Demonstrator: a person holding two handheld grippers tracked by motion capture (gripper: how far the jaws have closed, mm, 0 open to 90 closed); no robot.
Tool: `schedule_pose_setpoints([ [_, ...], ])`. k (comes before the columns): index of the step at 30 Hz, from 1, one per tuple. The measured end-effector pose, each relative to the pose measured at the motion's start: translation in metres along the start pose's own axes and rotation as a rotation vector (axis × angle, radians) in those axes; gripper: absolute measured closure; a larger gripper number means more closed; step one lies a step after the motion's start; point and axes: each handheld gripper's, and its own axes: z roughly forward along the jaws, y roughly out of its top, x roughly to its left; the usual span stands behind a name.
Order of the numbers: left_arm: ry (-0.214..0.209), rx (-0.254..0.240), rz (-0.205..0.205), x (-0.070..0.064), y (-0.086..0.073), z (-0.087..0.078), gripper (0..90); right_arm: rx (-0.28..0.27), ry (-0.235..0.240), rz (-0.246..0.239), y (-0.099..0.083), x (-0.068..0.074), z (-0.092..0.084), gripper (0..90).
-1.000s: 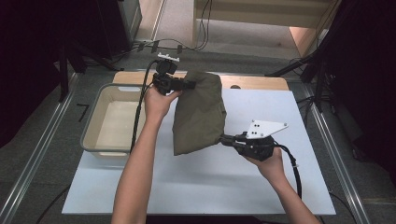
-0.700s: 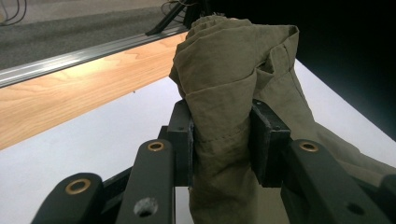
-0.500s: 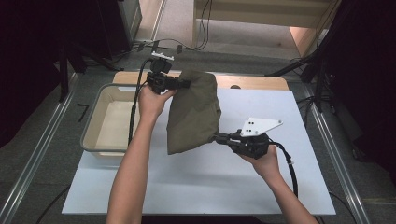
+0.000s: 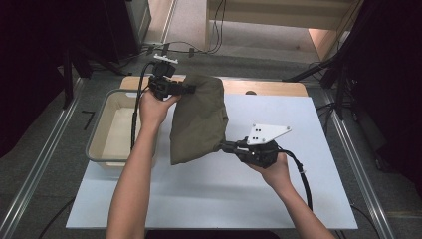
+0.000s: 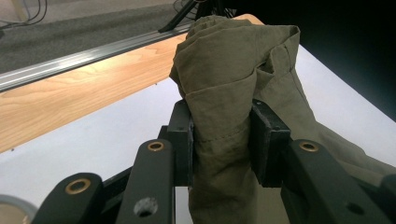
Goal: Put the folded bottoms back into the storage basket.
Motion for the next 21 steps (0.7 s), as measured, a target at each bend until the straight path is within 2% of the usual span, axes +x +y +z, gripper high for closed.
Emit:
schedule_pose_setpoints([
  [21,0.03,0.007,-0.015,0.021,-0.014,-0.022,66.4,-0.001,0.041,-0.016,0.015,0.008,0.028,84.5],
])
